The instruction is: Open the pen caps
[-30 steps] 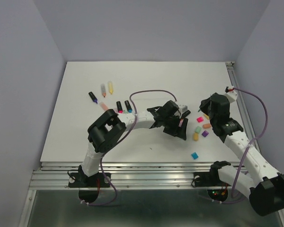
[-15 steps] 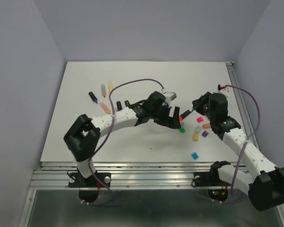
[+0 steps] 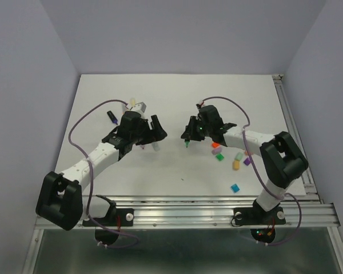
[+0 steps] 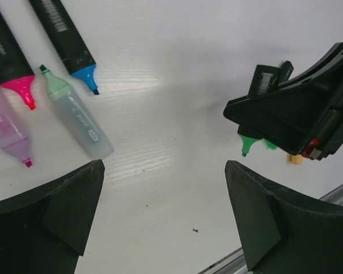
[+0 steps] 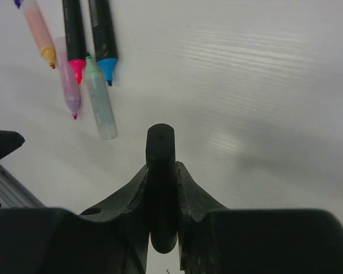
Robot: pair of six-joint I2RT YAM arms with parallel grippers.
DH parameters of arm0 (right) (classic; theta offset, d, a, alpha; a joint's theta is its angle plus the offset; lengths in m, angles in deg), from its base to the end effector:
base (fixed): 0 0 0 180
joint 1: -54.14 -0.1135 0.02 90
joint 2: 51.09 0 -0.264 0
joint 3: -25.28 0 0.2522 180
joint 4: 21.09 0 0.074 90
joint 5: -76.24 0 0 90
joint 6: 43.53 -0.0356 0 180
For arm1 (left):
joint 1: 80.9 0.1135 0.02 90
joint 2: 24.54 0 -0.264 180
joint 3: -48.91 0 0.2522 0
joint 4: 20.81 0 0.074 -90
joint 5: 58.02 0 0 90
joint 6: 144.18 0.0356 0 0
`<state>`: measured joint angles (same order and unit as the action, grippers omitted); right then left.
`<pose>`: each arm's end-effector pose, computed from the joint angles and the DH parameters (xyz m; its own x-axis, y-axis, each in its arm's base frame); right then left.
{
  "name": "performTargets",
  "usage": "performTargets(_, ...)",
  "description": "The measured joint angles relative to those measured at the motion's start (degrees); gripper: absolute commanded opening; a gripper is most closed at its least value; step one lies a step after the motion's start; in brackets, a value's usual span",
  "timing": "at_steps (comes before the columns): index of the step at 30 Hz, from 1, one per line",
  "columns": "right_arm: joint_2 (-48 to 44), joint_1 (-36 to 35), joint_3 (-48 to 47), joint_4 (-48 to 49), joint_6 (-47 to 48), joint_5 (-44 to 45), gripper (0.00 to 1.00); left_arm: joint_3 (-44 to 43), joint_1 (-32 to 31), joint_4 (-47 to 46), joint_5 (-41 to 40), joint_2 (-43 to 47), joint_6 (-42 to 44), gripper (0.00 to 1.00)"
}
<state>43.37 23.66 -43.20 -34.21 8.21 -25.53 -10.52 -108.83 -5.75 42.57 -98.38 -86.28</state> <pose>0.2994 0.1847 0.1976 -0.8187 0.2215 -0.5297 -0.1605 0.7975 0.5816 0.2493 -0.1396 0.2507 -0.6880 -0.2265 -0.6895 0.2788 0.7947 -0.5392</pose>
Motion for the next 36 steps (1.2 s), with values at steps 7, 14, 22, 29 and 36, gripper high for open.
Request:
performTargets(7, 17.66, -5.66, -20.06, -2.60, 4.37, -4.63, 0.06, 2.38, 2.54, 0.22, -1.90, 6.38, -0.35, 0.99)
performTargets(14, 28.92, -7.32, -32.70, -8.81, 8.04, -5.51, 0.18, 2.82, 2.54, 0.22, -2.27, 6.88, -0.33, 0.99)
performTargets(22, 32.81, -10.08, -39.47, -14.21, 11.15, -3.48, 0.61, 2.82, 2.67, 0.20, -2.27, 6.88, -0.33, 0.99)
performTargets(29, 31.45, -10.88, -39.63, -16.15, 11.37, 2.73, 0.96, 2.82, 2.91, 0.20, -2.05, 6.88, -0.37, 0.99)
performTargets(36, 21.64, -10.73, -32.11, -18.08, 8.63, 15.26, 1.00, 2.82, 2.91, 0.15, -1.51, 6.91, -0.85, 0.99)
